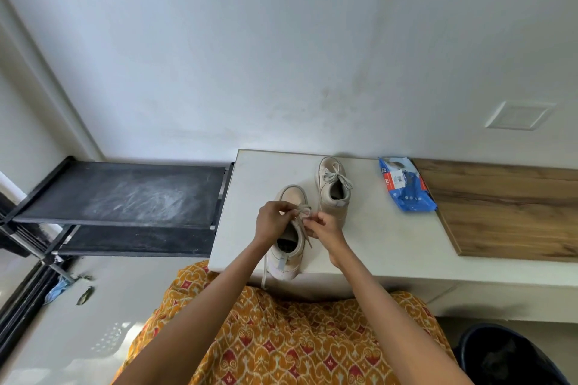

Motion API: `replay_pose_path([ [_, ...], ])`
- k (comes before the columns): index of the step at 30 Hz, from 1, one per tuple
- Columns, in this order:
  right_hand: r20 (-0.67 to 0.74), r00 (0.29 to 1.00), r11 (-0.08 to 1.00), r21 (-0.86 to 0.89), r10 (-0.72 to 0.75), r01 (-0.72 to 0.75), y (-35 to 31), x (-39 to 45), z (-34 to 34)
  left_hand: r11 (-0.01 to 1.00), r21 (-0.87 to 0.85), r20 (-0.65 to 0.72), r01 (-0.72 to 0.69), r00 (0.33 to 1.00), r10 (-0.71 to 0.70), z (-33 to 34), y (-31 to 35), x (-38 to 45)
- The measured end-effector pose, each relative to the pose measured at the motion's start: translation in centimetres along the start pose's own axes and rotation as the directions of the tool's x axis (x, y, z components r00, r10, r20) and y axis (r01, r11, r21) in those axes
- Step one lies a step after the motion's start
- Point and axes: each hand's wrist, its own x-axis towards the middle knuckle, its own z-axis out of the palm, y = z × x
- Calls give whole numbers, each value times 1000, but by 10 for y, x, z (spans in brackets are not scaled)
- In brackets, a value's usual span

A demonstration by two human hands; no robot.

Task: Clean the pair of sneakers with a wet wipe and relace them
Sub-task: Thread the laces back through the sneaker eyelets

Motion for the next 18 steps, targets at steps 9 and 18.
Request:
replay_pose_path([
  [9,62,998,1000,-5,4,-3,-5,3,0,982,-179,80,56,996,-43,-5,-4,-1],
  [18,-121,993,999,-34,-11,7,-14,18,7,986,-161,86,39,996,-25,-5,-4,-1],
])
